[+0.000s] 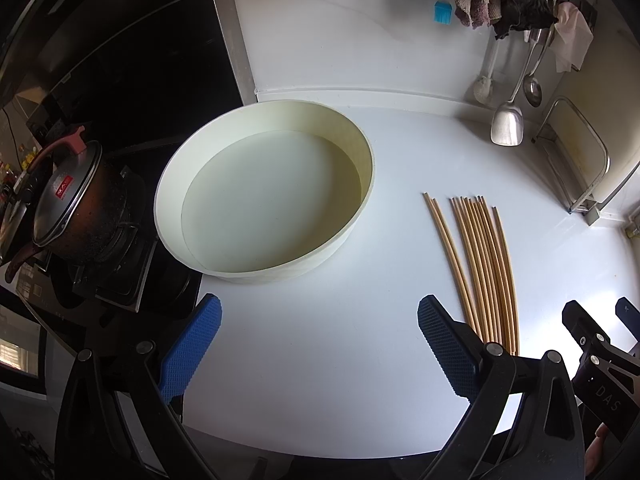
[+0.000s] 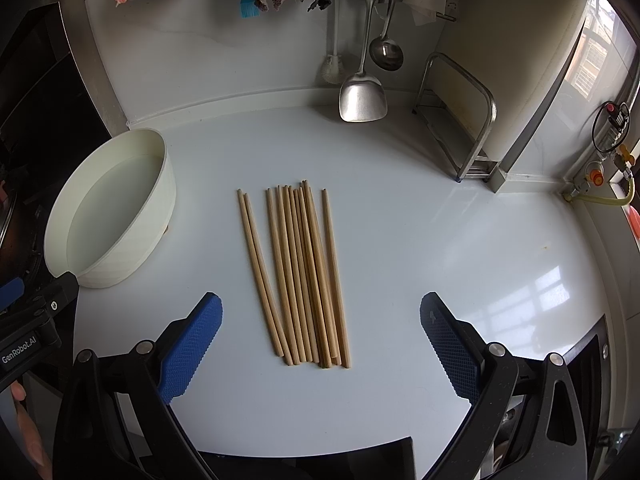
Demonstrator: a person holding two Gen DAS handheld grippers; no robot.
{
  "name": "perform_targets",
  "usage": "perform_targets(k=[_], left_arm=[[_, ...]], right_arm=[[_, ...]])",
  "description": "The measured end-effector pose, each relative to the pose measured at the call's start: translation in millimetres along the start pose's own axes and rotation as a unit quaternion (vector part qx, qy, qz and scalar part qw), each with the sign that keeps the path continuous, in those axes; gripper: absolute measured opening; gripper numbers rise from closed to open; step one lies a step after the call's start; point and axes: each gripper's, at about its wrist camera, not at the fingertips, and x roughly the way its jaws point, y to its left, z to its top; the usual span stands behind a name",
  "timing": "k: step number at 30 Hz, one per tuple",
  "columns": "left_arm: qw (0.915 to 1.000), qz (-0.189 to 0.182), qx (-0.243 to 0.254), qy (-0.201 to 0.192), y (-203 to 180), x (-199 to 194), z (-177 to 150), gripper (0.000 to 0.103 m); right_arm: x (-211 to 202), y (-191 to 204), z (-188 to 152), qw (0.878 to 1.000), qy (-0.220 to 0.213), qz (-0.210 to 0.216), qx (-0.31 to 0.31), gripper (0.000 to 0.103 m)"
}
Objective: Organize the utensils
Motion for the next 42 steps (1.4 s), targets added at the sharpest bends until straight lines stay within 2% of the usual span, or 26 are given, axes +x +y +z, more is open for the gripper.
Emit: perform_targets(k=[31,37,42], left_arm=[[1.0000,-0.008,0.003,0.004,10.0,2.0,2.9,0.097],[0.9998,-0.017,0.007,0.005,15.4,7.0,5.0,0.097],[0.9990,-0.041,0.017,0.003,16.2,11.9,6.6,0.097]], right_arm=[[-0.9,2.3,0.3,1.000,0.000,-0.002,0.002,0.095],[-2.0,10.4,-3.6,1.000,0.003,-0.010,0.006,0.095],[-2.5,7.6,-5.7,1.000,-0.004,0.004,0.024,0.095]])
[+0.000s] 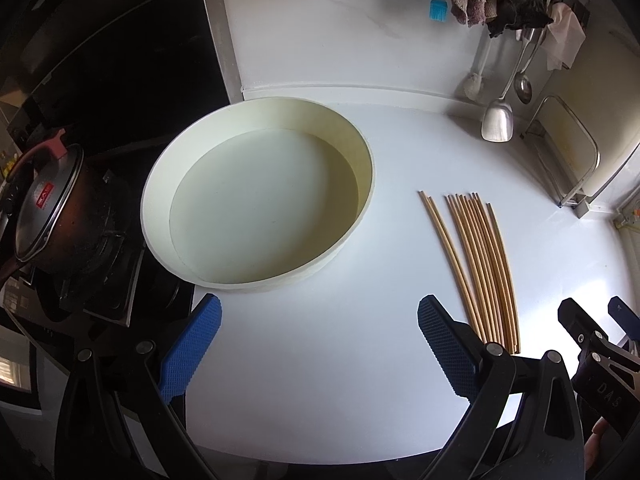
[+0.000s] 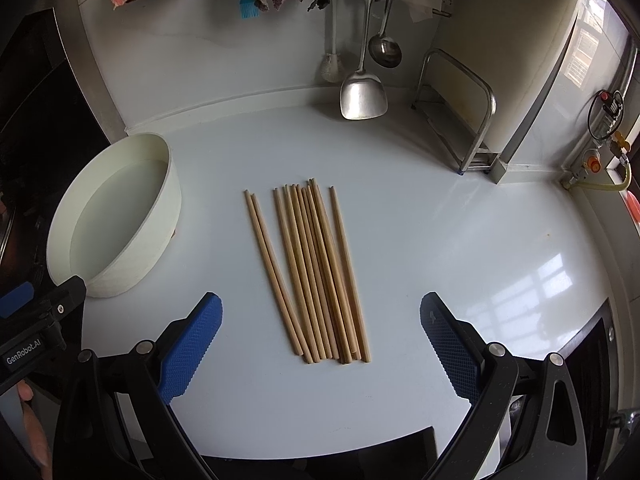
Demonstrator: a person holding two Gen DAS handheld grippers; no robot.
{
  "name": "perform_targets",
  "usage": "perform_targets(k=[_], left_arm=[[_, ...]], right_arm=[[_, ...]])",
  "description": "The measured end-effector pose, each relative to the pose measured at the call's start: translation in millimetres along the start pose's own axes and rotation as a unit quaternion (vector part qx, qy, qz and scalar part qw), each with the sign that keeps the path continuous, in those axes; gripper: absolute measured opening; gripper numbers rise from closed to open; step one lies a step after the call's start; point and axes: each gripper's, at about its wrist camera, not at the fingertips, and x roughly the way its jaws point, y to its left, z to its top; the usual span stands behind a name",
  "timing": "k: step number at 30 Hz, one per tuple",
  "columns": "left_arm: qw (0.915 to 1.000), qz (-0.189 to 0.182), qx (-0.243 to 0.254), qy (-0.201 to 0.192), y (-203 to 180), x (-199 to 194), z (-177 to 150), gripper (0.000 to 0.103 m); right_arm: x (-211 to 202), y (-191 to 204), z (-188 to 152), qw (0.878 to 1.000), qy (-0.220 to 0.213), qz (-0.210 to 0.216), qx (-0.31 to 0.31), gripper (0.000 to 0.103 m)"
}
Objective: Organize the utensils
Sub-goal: 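Move both tools toward the bundle of wooden chopsticks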
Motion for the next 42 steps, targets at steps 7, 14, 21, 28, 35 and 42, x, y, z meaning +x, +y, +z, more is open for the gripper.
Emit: perform_targets(k=[7,14,21,28,35,42], left_arm=[[0.9982,-0.048,0.035,-0.007,-13.0,12.7,-1.3,0.097],[0.9939,-0.090,0.057,-0.026,-42.4,22.7,-9.7,0.097],[0.9941,-0.094,0.039,-0.036,-70.7,42.8,-17.7,0.097],[0.9972,-0.053,0.026,-0.045,-94.2,73.3,-27.6,0.097],[0.9975,-0.027,-0.005,-0.065,-102.6,98.2,-36.0,0.097],[0.9991,-0.012,-0.008,-0.039,-115.2,119.3,-36.2,0.097]], right_arm=[[3.3,-12.4,-11.3,1.000,-0.017,0.001,0.020,0.095],[18.4,-47.3,-26.2,0.999,-0.018,0.001,0.034,0.095],[56.5,-68.3,-26.8,1.000,-0.009,-0.001,-0.005,0.095],[112.0,-84.7,-32.1,0.999,-0.014,0.028,-0.033,0.095],[145.7,-90.2,-24.5,0.998,-0.033,0.032,-0.038,0.095],[163.6,-79.5,-22.5,0.997,-0.034,0.024,-0.066,0.095]])
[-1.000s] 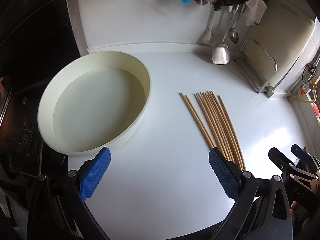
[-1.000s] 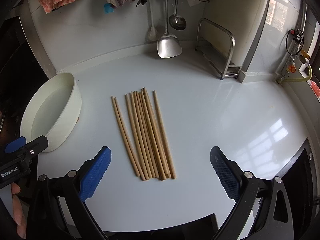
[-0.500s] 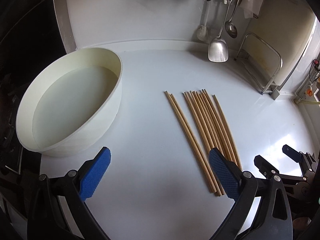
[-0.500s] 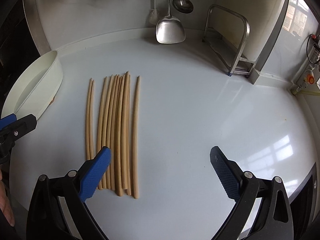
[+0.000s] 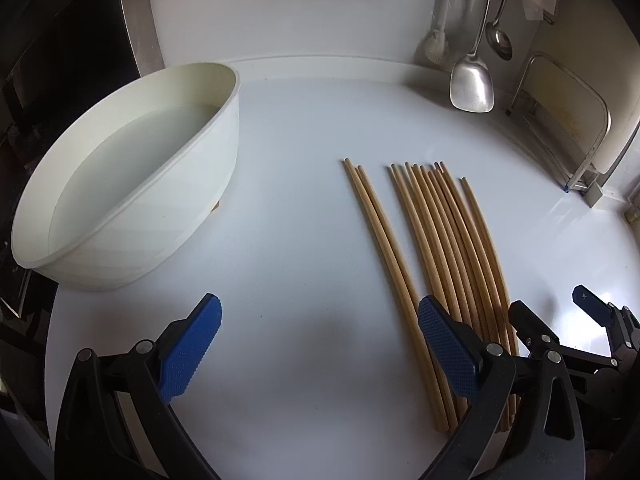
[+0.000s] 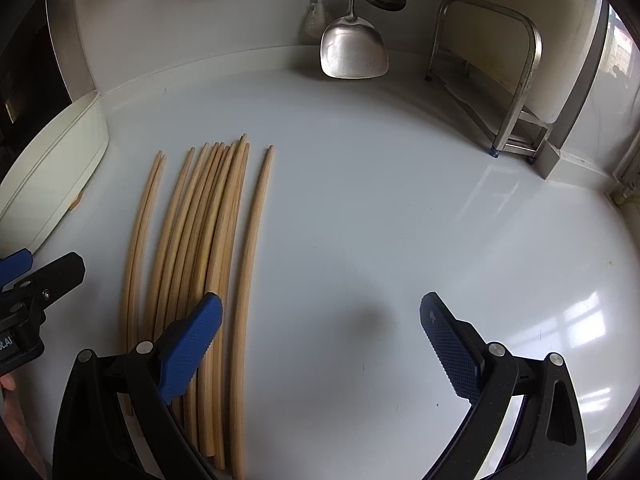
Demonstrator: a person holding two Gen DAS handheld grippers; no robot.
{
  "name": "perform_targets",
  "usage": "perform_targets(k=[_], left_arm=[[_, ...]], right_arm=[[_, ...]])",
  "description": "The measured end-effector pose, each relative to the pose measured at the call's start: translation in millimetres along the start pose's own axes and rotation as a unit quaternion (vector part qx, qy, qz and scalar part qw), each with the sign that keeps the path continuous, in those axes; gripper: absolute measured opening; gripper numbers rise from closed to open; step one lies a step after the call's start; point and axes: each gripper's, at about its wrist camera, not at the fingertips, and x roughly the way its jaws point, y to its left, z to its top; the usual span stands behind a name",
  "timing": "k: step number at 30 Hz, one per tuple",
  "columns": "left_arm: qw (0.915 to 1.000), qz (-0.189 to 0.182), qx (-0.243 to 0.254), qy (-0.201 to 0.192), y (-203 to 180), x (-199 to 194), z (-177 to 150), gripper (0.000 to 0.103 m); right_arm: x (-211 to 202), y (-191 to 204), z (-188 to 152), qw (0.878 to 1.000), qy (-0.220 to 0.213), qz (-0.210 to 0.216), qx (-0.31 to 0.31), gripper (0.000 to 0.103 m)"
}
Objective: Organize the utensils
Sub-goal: 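Move both tools toward the bundle of wooden chopsticks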
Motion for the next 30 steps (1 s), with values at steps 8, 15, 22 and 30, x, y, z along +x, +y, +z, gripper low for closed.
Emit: perform_targets(k=[8,15,22,30], left_arm=[[0.9998,-0.006,-0.015,0.014,-2.6,10.1,-4.5,0.097],[0.9993,0.000,-0.014,0.035,-11.3,21.1,-9.7,0.097],[0.9989,0.003,-0.018,0.043,-13.6,25.6,-14.0,0.097],[0.9990,0.011,-0.019,0.039,-11.1,23.5,-17.3,0.098]], right_arm=[[6.8,4.8,-7.6,0.999,0.005,-0.020,-0.026,0.095],[7.4,-0.6,-7.6,0.999,-0.001,-0.026,-0.025,0.095],[7.8,-3.9,-8.5,0.999,-0.003,-0.027,-0.021,0.095],[8.2,-2.5,-8.4,1.000,-0.004,-0.025,-0.018,0.095]])
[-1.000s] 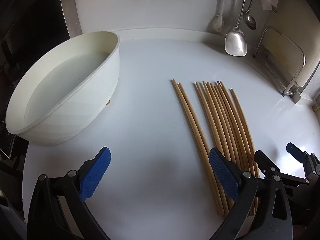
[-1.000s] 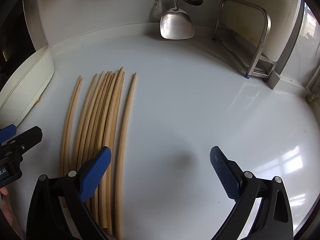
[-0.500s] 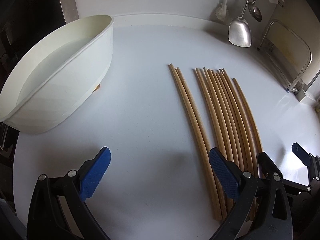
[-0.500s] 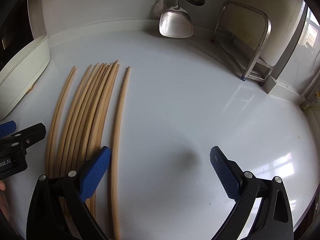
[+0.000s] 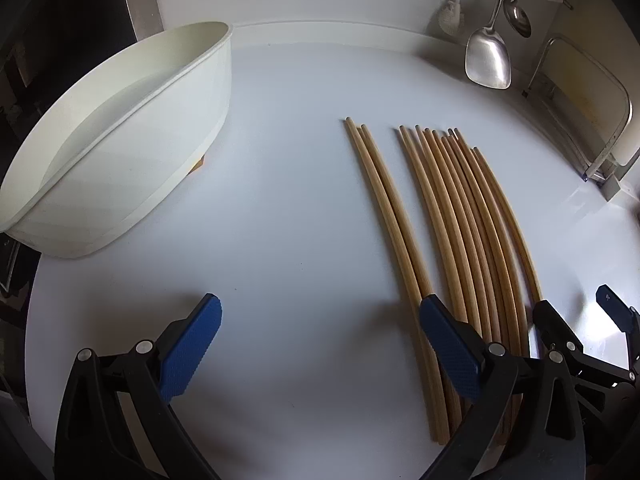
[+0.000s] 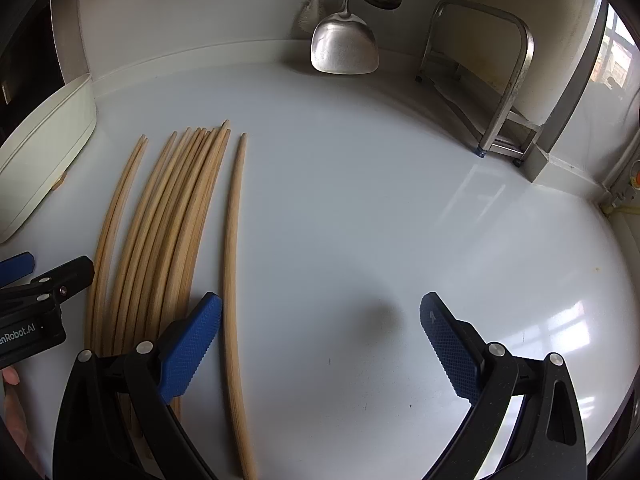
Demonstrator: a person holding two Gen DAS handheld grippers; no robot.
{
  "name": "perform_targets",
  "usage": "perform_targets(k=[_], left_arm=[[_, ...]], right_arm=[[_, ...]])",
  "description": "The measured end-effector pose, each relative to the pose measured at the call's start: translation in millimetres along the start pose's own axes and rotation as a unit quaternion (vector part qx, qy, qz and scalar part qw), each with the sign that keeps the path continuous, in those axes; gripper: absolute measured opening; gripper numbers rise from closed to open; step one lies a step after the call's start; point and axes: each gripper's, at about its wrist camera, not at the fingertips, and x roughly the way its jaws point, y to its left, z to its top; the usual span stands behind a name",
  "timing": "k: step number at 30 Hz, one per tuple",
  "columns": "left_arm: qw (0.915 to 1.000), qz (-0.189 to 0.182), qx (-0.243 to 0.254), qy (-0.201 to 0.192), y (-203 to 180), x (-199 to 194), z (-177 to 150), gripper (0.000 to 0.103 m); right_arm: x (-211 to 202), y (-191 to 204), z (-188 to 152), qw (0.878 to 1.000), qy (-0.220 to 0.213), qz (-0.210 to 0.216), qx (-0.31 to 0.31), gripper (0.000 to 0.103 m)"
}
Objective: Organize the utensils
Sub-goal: 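Move both tools toward the bundle of wooden chopsticks, then grasp one wooden chopstick with the left tool while the right tool grasps another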
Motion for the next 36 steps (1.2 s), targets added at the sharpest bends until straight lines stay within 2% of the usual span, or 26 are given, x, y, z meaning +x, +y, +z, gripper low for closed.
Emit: perform_targets(k=[5,14,18,26,30,36], left_arm=[[0.9997,0.019,0.007,0.015,-0.4,3.5,-2.6,0.097],[0.9998,-0.002,-0.018,-0.003,5.1,-2.7,3.3,0.097],[1.0000,0.005,-0.007,0.003,-1.0,2.3,4.0,0.097],[0.9999,-0.004,-0.011,0.003,-7.0,5.0,3.4,0.097],[0.9998,0.016,-0.006,0.011,-9.8,10.4,3.2,0.098],[0.9996,0.020,-0.015,0.013,-3.2,11.6,5.5,0.098]], right_arm=[[-0.6,6.4,0.3,1.000,-0.002,0.002,-0.005,0.095],[0.1,7.8,0.8,1.000,-0.003,-0.003,-0.001,0.095],[0.3,5.7,1.6,1.000,-0.003,-0.003,0.004,0.095],[1.1,4.7,3.1,1.000,-0.005,-0.005,0.005,0.095],[1.6,3.9,4.0,1.000,-0.005,-0.005,0.004,0.095],[2.3,4.9,4.5,1.000,-0.008,-0.002,0.001,0.095]])
